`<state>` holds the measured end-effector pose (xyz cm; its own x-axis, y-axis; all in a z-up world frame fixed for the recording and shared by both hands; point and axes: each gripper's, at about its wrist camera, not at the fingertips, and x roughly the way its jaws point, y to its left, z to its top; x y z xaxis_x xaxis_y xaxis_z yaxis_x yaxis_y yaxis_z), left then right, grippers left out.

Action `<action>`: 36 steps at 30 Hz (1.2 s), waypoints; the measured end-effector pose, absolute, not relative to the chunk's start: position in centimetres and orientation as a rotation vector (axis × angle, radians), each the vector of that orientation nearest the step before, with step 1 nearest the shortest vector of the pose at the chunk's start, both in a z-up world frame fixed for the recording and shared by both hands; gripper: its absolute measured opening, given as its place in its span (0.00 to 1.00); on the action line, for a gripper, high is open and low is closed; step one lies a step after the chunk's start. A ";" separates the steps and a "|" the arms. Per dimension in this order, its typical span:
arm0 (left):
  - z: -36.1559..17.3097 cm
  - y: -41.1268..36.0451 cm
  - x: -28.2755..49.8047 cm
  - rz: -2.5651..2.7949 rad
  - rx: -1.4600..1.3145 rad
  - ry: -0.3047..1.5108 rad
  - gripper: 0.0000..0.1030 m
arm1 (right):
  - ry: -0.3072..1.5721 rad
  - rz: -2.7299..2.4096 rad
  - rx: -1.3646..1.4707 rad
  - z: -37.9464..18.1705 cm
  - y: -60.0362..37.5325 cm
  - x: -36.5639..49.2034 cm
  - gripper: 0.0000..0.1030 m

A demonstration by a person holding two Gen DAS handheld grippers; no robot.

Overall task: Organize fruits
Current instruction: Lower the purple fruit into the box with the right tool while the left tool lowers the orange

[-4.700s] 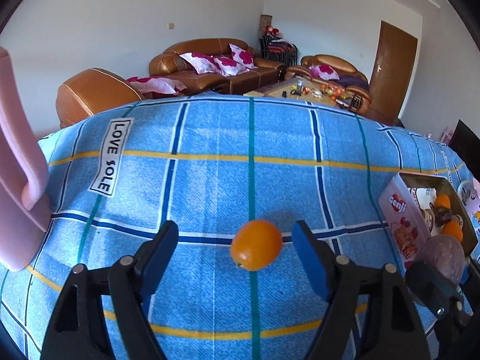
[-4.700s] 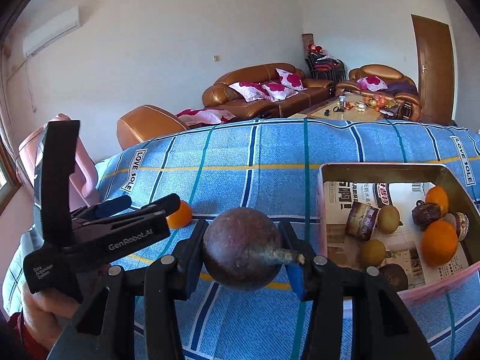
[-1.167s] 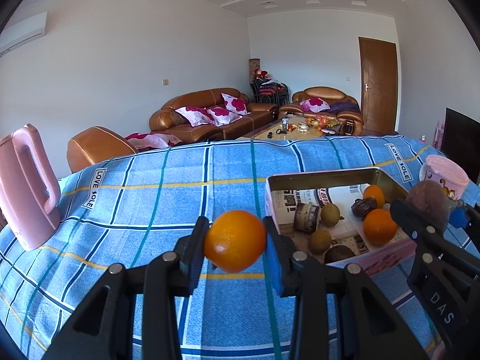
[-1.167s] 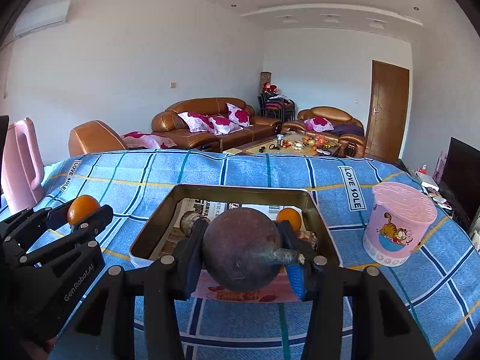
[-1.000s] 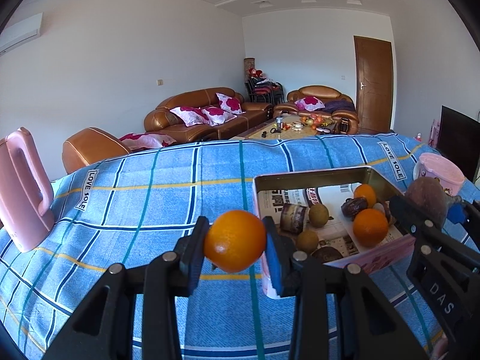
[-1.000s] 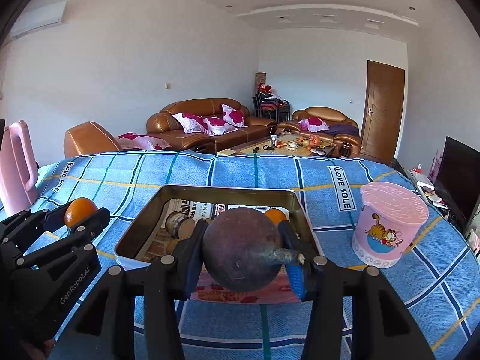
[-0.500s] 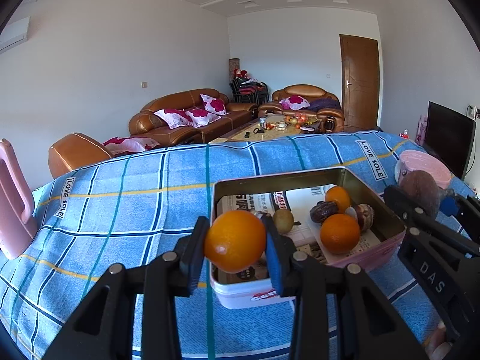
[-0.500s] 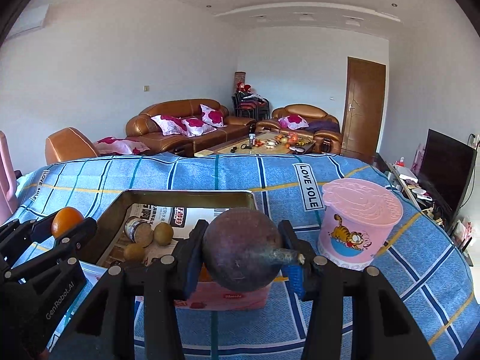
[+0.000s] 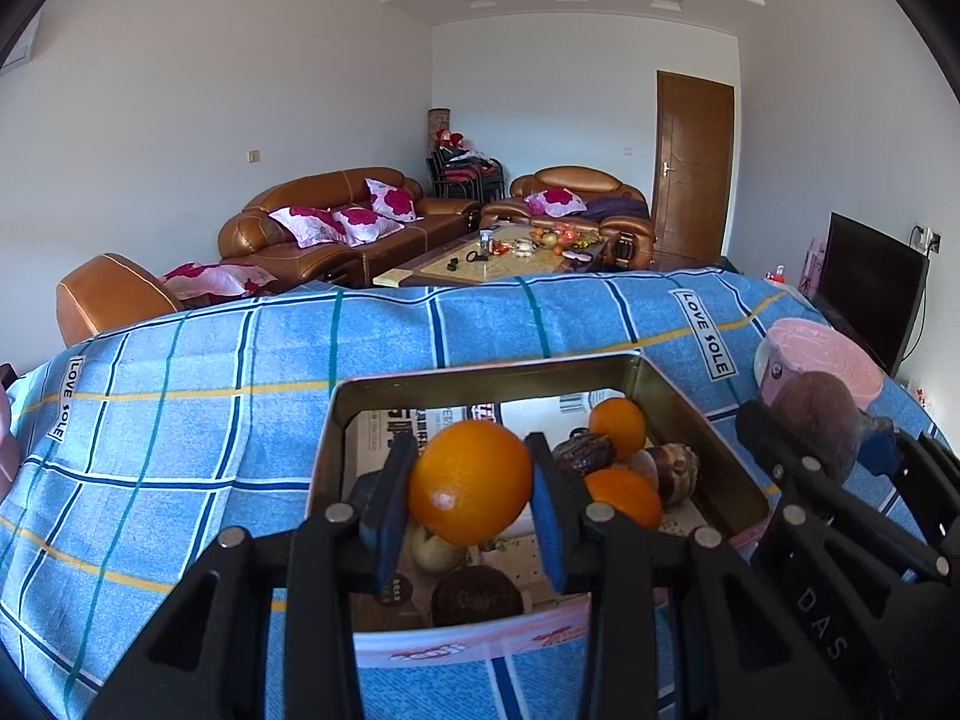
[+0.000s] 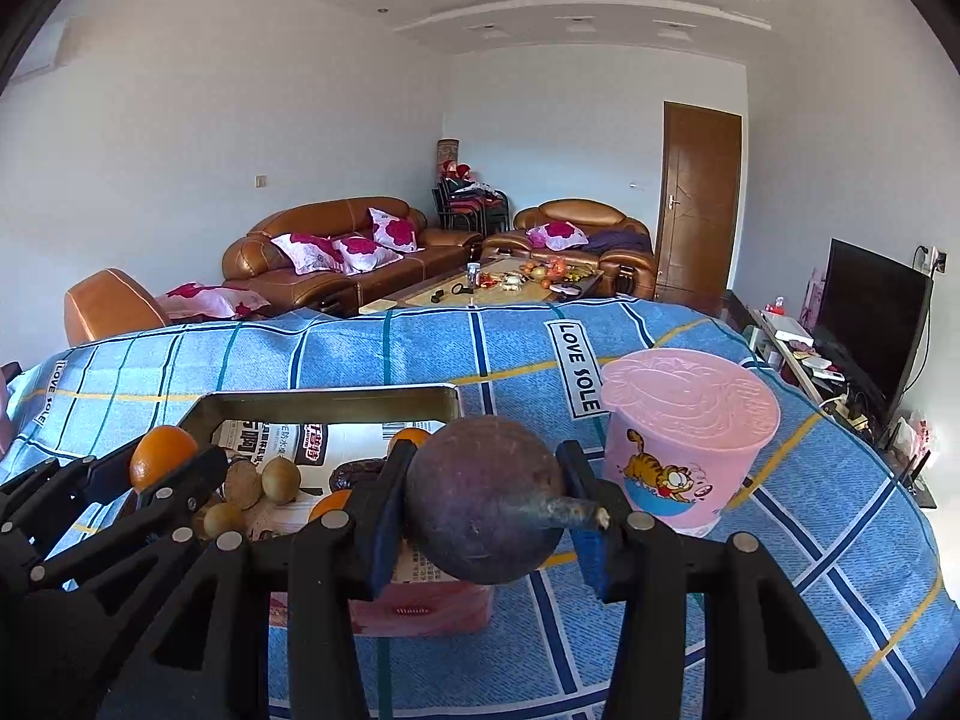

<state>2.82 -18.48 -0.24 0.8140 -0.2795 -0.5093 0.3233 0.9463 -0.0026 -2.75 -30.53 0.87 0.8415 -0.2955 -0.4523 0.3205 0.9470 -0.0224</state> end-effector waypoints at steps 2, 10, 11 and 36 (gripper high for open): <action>-0.2 -18.7 3.4 -0.322 0.077 0.528 0.37 | 0.476 -0.325 0.063 0.8 -30.7 -2.3 0.48; -0.3 -18.3 5.9 -0.332 0.032 0.561 0.37 | 0.523 -0.298 0.099 0.8 -31.3 0.7 0.48; -0.4 -18.2 6.2 -0.331 0.026 0.568 0.37 | 0.521 -0.297 0.097 0.9 -31.2 1.2 0.49; -2.1 -17.4 10.1 -0.309 -0.057 0.703 0.36 | 0.629 -0.160 0.185 -1.0 -31.5 6.8 0.49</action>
<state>10.10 -17.44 -2.05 0.7192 -0.2989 -0.6272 0.2606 0.9529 -0.1553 6.77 -31.52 -0.97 0.7973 -0.0921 -0.5966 0.2041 0.9712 0.1229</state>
